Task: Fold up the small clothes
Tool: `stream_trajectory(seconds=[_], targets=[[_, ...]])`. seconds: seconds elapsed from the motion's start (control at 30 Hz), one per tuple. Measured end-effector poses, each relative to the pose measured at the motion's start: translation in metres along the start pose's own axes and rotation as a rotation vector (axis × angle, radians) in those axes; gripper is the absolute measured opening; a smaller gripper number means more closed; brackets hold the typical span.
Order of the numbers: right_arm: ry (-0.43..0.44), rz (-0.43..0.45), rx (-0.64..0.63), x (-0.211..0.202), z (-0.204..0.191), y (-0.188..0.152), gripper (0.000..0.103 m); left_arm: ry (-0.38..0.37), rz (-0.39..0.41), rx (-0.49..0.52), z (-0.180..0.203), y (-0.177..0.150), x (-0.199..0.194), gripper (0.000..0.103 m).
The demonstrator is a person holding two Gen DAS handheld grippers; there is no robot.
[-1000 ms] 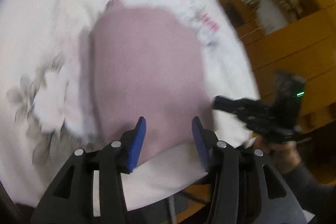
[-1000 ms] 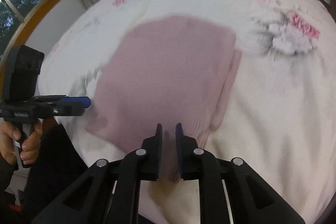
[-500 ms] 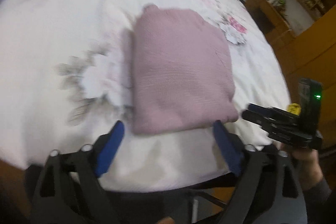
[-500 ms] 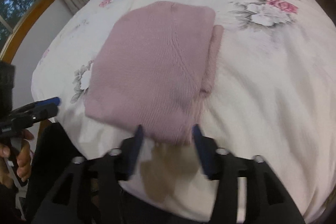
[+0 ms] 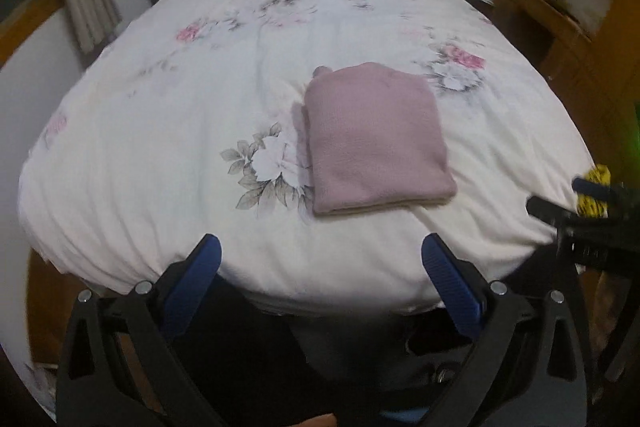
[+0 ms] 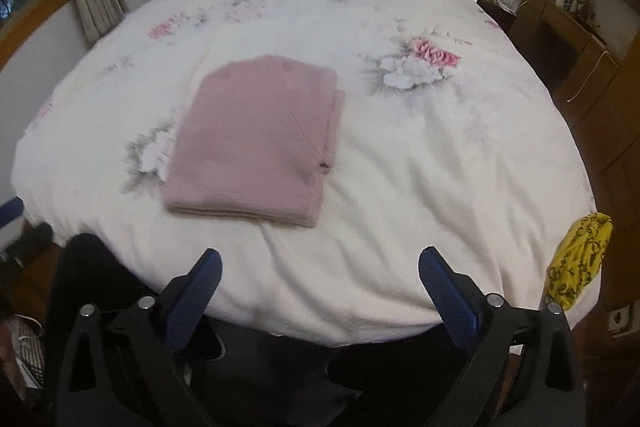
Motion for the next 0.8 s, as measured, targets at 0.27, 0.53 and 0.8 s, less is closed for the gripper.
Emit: stream_trajectory(seconds=[0.27,0.53,0.8], targets=[[-0.011,0.092,-0.034,-0.067,-0.005,0.014,0.099,-0.084,0.021,-0.005,0.009,0.011,-0.061,0.100],[-0.025,0.131,-0.041,-0.104,-0.012,0.017,0.099,-0.043,0.041,0.027,0.012,0.005,-0.084,0.100],[-0.039,0.151,-0.049,-0.116,-0.018,0.015,0.099,-0.040,0.042,0.018,0.010,0.001,-0.092,0.100]])
Point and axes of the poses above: each gripper's, at about its wrist camera, not at the fingertips, and x roughly the way its jaws point, z to its right, y to its top, the point moved 9 cm from there along x, roughly the way its jaws point, and after that the axes turned 10 degrees about -x, right-handed, at the moved point
